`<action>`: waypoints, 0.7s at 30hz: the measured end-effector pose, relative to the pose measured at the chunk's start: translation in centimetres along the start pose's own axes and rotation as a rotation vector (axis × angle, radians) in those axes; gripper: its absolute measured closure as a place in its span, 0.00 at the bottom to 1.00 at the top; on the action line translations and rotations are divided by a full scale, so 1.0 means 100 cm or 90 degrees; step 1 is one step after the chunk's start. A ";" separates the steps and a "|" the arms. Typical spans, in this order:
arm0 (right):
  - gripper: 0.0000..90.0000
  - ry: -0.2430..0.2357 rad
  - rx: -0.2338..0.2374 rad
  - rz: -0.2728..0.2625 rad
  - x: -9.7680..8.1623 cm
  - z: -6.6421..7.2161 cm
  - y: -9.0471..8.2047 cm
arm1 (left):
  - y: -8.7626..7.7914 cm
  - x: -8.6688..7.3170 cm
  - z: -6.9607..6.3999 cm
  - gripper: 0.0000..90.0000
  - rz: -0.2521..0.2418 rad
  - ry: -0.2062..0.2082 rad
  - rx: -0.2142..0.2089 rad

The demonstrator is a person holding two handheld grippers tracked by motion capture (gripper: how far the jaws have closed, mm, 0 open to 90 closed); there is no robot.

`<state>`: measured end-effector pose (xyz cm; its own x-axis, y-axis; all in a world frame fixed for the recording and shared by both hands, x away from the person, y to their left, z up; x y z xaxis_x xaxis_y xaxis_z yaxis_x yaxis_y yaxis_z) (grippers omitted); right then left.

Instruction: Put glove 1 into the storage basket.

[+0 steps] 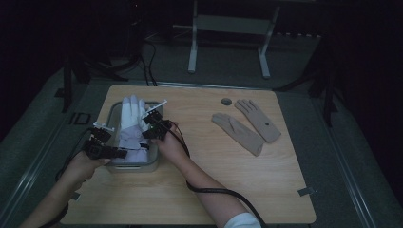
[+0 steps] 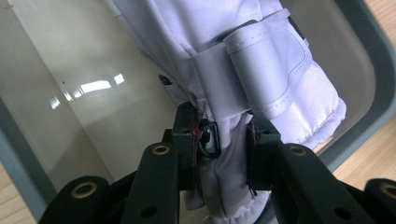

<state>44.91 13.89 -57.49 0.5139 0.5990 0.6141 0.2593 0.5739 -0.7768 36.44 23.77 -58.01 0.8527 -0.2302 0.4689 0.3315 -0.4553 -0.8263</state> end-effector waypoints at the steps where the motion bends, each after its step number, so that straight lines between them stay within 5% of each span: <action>1: 0.90 0.002 -0.002 0.003 -0.001 0.000 0.001 | 0.001 0.000 0.000 0.78 0.004 0.004 0.002; 10: 0.89 0.012 -0.005 0.023 -0.009 -0.003 0.007 | 0.008 -0.001 -0.002 0.66 0.029 0.027 0.041; 13: 0.86 0.002 -0.011 0.037 -0.011 -0.002 0.010 | 0.013 -0.003 -0.002 0.61 0.050 0.062 0.083; 21: 0.54 -0.050 -0.013 0.034 -0.003 0.002 -0.001 | 0.016 -0.001 -0.001 0.57 0.049 0.053 0.086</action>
<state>44.57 13.75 -57.64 0.4625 0.6709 0.5796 0.2494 0.5289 -0.8112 36.83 22.95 -59.36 0.8427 -0.3331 0.4230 0.3229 -0.3159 -0.8922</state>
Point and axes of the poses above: each handheld gripper's, and its own axes: y roughly forward along the jaws, x roughly out of its top, z roughly to its left, the point moved 10 cm from there along y, roughly forward along the jaws, and after that the axes turned 5 degrees about -y, right-handed, at the moved point
